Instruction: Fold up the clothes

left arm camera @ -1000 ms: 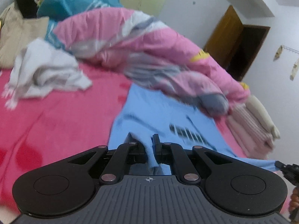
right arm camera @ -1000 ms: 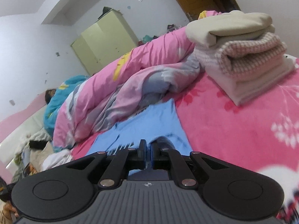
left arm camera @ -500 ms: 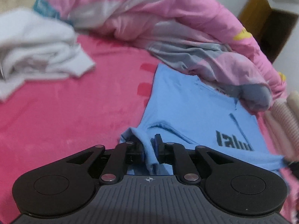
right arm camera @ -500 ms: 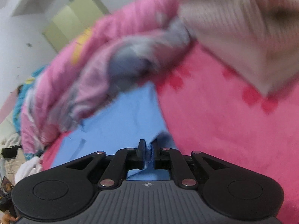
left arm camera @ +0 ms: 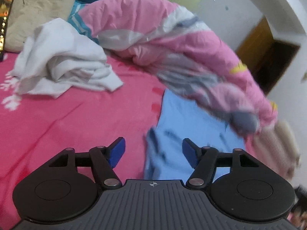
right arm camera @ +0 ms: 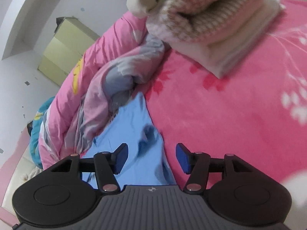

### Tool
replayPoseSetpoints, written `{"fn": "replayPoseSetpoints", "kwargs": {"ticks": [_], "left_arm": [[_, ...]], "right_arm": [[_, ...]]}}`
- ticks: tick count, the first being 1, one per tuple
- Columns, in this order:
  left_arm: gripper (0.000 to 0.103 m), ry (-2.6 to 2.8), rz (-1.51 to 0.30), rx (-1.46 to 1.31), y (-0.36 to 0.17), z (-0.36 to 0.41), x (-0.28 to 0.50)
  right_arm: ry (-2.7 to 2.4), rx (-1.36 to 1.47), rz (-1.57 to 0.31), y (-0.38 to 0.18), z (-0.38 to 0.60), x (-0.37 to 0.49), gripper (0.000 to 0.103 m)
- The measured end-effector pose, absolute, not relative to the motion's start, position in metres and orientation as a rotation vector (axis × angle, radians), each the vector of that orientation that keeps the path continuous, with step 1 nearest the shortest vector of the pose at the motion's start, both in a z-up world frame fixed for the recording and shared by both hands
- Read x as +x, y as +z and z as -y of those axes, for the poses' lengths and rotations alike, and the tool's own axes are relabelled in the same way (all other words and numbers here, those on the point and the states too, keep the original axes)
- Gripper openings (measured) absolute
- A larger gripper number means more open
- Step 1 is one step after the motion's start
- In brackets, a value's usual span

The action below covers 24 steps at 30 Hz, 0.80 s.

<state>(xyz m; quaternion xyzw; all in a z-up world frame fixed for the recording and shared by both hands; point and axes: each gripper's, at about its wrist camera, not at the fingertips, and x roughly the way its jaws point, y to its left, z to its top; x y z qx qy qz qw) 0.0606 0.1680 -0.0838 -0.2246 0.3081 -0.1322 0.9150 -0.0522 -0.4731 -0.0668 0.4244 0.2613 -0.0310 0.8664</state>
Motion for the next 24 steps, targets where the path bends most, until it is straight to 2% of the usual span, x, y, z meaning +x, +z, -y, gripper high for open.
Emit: {"fn": "replayPoseSetpoints", "kwargs": {"ticks": [5, 11, 13, 15, 24], "left_arm": [[0.049, -0.303, -0.646, -0.384, -0.098, -0.161, 0.042], [0.025, -0.300, -0.661, -0.420, -0.115, -0.171, 0.050], [0.015, -0.305, -0.664, -0.450, -0.118, -0.175, 0.052], [0.011, -0.309, -0.667, -0.482, -0.120, -0.180, 0.053], [0.012, -0.345, -0.674, -0.579, -0.124, -0.190, 0.054]], "right_arm": [[-0.020, 0.893, -0.582, -0.073, 0.464, -0.070, 0.047], [-0.042, 0.880, -0.542, -0.072, 0.469, -0.071, 0.035], [-0.045, 0.895, -0.536, -0.075, 0.472, -0.070, 0.033], [-0.039, 0.903, -0.532, -0.078, 0.475, -0.069, 0.033], [-0.002, 0.903, -0.552, -0.092, 0.474, -0.062, 0.034]]}}
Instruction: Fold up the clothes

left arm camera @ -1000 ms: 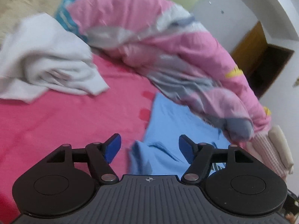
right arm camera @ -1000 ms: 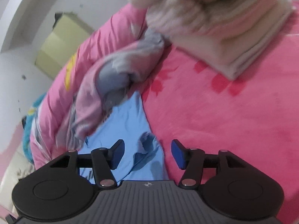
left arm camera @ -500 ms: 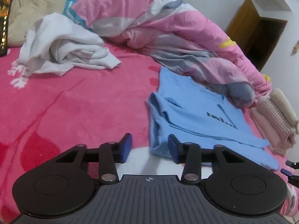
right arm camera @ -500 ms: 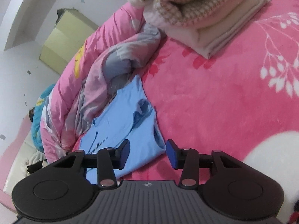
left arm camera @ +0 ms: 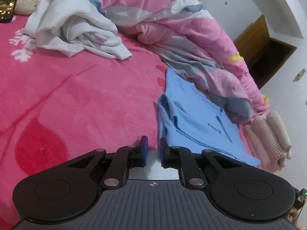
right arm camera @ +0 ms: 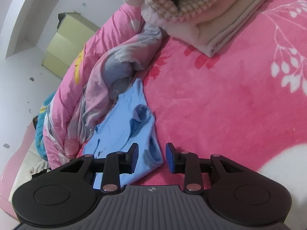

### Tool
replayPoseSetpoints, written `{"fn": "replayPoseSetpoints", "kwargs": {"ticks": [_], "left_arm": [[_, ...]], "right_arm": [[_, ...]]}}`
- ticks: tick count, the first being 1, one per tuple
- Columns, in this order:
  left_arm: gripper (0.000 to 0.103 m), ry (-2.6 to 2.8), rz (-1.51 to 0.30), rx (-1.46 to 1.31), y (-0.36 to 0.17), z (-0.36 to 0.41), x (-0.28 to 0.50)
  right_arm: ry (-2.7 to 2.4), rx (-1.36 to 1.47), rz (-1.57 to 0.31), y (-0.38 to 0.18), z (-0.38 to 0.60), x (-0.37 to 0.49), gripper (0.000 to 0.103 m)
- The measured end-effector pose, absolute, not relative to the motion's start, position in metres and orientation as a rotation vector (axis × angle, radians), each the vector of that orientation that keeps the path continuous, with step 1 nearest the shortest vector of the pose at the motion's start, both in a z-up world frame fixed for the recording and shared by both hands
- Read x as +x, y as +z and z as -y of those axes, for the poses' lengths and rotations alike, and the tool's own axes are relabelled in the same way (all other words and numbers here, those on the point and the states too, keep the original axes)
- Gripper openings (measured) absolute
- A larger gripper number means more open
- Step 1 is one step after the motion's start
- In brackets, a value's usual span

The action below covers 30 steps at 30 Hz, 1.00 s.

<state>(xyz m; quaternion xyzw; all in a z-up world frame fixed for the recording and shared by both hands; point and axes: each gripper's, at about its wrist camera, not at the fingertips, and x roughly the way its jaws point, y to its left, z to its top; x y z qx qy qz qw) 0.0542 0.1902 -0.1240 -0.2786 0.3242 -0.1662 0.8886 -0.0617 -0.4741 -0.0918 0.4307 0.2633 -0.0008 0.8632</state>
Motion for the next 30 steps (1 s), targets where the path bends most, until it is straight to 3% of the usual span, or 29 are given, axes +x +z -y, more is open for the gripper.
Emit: {"fn": "replayPoseSetpoints", "kwargs": {"ticks": [9, 16, 18, 20, 24, 30], "left_arm": [[0.018, -0.418, -0.638, -0.128, -0.104, -0.156, 0.039], [0.018, -0.491, -0.645, 0.003, -0.109, -0.140, 0.048], [0.017, -0.512, -0.648, 0.014, -0.108, -0.140, 0.050], [0.016, -0.527, -0.651, 0.019, -0.108, -0.140, 0.050], [0.003, -0.537, -0.647, 0.051, -0.105, -0.137, 0.051], [0.003, -0.513, -0.665, 0.065, -0.099, -0.151, 0.056]], "right_arm": [[0.100, 0.765, -0.598, -0.077, 0.467, -0.064, 0.034], [0.158, 0.740, -0.652, -0.082, 0.465, -0.044, 0.033], [0.168, 0.759, -0.656, -0.085, 0.467, -0.042, 0.026], [0.178, 0.779, -0.660, -0.088, 0.468, -0.040, 0.005], [0.175, 0.756, -0.626, -0.083, 0.467, -0.043, 0.003], [0.132, 0.738, -0.558, -0.076, 0.478, -0.055, 0.002]]}}
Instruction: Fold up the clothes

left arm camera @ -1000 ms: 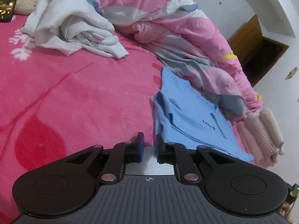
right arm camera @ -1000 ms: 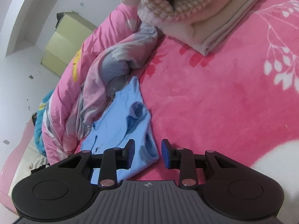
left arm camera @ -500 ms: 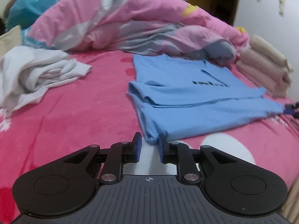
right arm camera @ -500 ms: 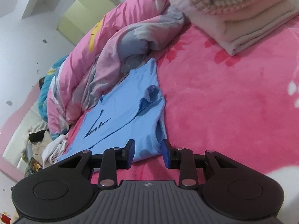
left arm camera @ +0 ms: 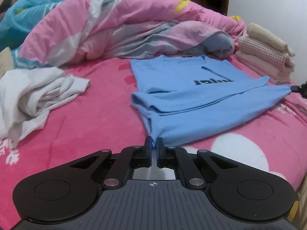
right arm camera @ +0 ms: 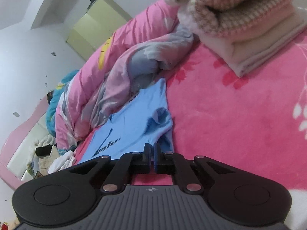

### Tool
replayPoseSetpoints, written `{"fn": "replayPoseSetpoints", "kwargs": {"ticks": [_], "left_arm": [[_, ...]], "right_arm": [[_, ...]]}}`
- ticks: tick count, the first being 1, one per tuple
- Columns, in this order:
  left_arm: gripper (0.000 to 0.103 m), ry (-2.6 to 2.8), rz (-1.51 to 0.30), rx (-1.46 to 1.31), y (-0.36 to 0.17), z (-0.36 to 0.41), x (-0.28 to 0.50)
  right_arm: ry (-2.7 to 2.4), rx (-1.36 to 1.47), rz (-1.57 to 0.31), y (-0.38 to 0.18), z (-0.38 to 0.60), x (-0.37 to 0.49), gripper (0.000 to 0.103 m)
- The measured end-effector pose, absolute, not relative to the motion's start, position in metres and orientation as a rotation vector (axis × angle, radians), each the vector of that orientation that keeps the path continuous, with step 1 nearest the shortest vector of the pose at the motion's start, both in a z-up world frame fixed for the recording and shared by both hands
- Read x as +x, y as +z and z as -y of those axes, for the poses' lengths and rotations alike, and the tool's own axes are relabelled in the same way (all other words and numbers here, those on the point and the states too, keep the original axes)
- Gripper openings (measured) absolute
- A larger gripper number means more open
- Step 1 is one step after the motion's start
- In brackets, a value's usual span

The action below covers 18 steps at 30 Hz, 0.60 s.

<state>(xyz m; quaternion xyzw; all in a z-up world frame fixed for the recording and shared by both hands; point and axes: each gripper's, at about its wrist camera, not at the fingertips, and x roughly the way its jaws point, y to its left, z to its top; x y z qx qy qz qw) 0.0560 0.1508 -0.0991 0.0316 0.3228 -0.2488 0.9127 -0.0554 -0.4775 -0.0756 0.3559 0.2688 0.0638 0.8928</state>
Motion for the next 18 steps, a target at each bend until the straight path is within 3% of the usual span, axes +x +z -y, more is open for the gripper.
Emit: {"fn": "replayPoseSetpoints", "kwargs": {"ticks": [4, 12, 14, 15, 16, 18], "left_arm": [[0.004, -0.493, -0.681, -0.009, -0.100, -0.165, 0.061], [0.005, -0.317, -0.719, -0.271, -0.095, -0.221, 0.054], [0.010, -0.350, -0.724, -0.336, -0.091, -0.217, 0.045], [0.019, -0.379, -0.731, -0.381, -0.091, -0.213, 0.042], [0.037, -0.409, -0.737, -0.426, -0.091, -0.208, 0.038], [0.050, -0.467, -0.749, -0.516, -0.091, -0.199, 0.031]], "right_arm": [[0.094, 0.826, -0.596, -0.096, 0.486, -0.056, 0.003], [-0.023, 0.999, -0.493, -0.094, 0.514, -0.096, 0.003], [0.011, 1.018, -0.486, -0.086, 0.507, -0.104, 0.005], [0.038, 1.030, -0.489, -0.082, 0.501, -0.107, 0.005], [0.063, 1.039, -0.502, -0.078, 0.493, -0.108, 0.007], [0.105, 1.049, -0.543, -0.072, 0.473, -0.107, 0.013]]}}
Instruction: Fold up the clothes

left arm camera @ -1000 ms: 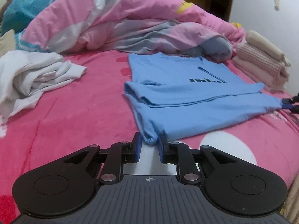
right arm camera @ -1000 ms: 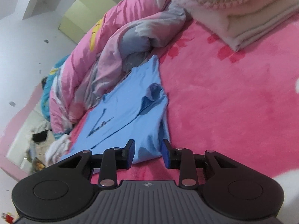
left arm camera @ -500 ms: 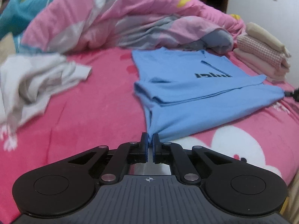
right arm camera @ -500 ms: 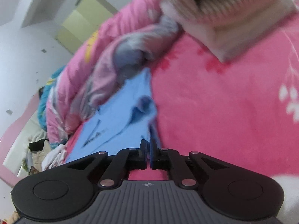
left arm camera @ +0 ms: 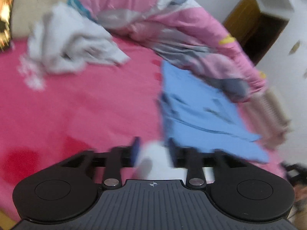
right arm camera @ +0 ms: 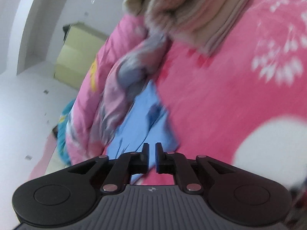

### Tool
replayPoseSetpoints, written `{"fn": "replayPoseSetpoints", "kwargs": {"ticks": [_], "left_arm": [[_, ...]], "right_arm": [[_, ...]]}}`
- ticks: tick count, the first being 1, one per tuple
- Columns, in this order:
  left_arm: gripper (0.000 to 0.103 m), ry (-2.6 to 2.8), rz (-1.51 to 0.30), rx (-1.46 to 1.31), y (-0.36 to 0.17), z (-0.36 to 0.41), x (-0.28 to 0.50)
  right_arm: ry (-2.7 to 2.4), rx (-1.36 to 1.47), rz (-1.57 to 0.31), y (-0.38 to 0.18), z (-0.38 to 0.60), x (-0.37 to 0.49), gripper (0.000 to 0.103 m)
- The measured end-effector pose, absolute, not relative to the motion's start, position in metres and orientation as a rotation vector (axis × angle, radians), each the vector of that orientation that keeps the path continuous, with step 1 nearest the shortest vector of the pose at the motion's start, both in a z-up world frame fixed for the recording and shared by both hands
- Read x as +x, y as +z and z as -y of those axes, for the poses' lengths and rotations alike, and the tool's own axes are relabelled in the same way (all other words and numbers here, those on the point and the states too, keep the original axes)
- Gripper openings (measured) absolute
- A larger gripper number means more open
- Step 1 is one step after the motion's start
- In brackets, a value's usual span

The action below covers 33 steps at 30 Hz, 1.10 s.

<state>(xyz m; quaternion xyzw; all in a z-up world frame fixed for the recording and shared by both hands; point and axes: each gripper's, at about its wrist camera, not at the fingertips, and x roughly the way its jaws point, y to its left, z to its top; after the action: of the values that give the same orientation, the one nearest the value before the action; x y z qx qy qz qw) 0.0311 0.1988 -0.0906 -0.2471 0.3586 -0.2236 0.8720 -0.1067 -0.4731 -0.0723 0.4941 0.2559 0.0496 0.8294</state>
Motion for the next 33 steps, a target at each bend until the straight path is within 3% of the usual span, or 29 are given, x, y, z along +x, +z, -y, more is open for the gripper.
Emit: {"fn": "replayPoseSetpoints", "kwargs": {"ticks": [4, 12, 18, 23, 24, 25, 27, 28, 33], "left_arm": [[0.053, -0.520, -0.780, -0.618, -0.107, -0.164, 0.023], [0.053, -0.471, -0.719, -0.826, -0.134, -0.155, 0.038], [0.049, -0.441, -0.681, -0.765, -0.134, -0.142, 0.046], [0.034, -0.394, -0.639, -0.684, -0.136, -0.128, 0.050], [0.026, -0.385, -0.635, -0.664, -0.136, -0.124, 0.051], [0.016, -0.374, -0.633, -0.650, -0.137, -0.123, 0.052], [0.008, -0.351, -0.632, -0.626, -0.137, -0.121, 0.055], [0.006, -0.344, -0.628, -0.630, -0.137, -0.121, 0.055], [0.002, -0.340, -0.598, -0.651, -0.131, -0.124, 0.053]], "right_arm": [[0.144, 1.043, -0.644, -0.076, 0.435, -0.096, 0.044], [0.007, 1.084, -0.625, -0.100, 0.431, -0.072, 0.044], [-0.040, 1.136, -0.554, -0.111, 0.438, -0.060, 0.042], [-0.053, 1.093, -0.517, -0.113, 0.434, -0.042, 0.035], [-0.053, 1.075, -0.512, -0.113, 0.433, -0.039, 0.033], [-0.058, 1.055, -0.509, -0.113, 0.431, -0.036, 0.029], [-0.072, 1.023, -0.506, -0.113, 0.430, -0.032, 0.015], [-0.081, 1.018, -0.507, -0.114, 0.430, -0.031, 0.006], [-0.059, 0.995, -0.457, -0.106, 0.428, -0.037, 0.003]]}}
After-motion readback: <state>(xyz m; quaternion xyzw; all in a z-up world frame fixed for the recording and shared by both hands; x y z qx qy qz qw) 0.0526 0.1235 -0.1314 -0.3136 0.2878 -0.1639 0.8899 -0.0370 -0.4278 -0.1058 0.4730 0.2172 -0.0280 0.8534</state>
